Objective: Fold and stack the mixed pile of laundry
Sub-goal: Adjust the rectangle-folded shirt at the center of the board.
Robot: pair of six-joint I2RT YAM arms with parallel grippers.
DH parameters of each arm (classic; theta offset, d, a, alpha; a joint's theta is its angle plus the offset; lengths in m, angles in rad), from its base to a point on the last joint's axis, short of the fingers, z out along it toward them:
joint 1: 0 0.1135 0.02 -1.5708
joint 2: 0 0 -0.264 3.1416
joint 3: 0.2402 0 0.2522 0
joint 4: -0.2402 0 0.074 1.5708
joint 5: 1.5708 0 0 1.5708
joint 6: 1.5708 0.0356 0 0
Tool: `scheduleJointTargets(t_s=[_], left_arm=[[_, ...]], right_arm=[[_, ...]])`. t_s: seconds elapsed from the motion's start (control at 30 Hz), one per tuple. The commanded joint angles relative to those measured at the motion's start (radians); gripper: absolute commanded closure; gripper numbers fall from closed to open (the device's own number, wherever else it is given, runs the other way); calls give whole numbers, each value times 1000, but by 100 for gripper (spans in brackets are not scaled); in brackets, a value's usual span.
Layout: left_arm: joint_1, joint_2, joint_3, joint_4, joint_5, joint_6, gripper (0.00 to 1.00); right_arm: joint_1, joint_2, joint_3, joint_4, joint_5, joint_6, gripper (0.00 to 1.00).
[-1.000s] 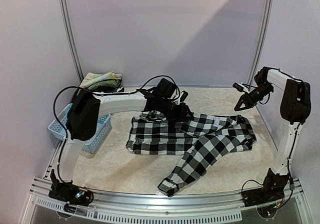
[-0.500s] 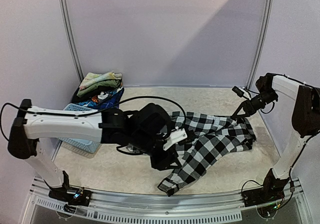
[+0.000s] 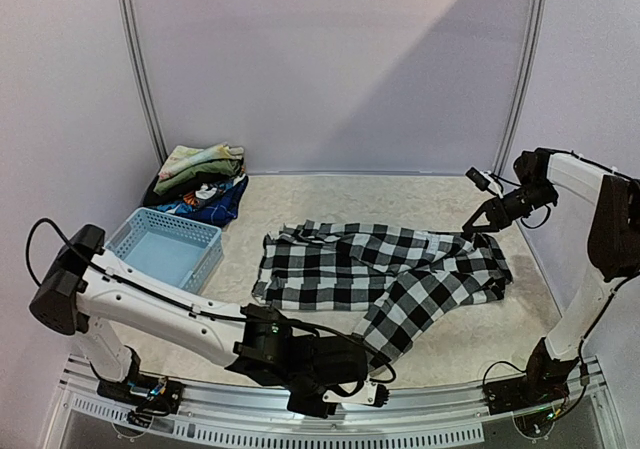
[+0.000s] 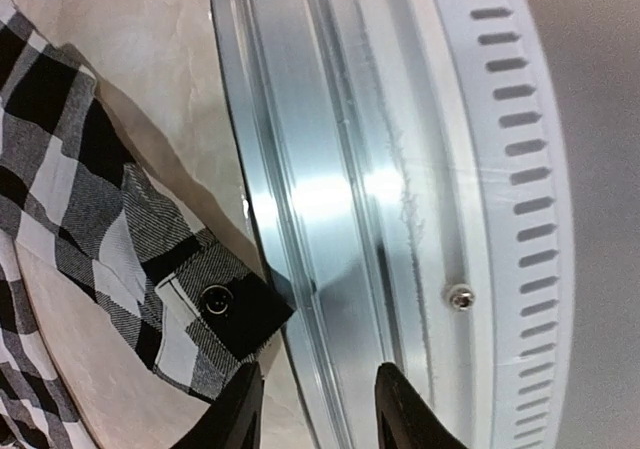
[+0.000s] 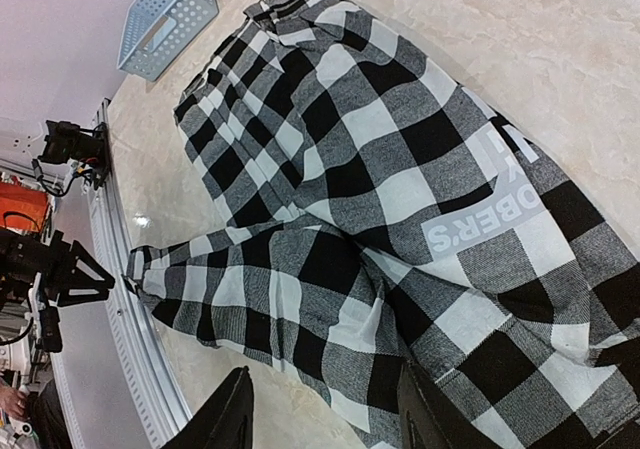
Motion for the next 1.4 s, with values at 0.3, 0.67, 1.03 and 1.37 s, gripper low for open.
scheduleJointTargets(t_s=[0.3, 0.67, 1.03, 1.37], left_arm=[[5, 125, 55, 44, -98, 104, 60], [3, 71, 90, -15, -48, 134, 64], [34, 208, 143, -22, -124, 83, 61], [70, 253, 120, -50, -129, 35, 59]], right_arm=[[0, -41, -41, 17, -27, -12, 50], [0, -32, -46, 12, -31, -19, 50], [0, -30, -42, 15, -34, -16, 50], [0, -6, -32, 13, -51, -16, 50]])
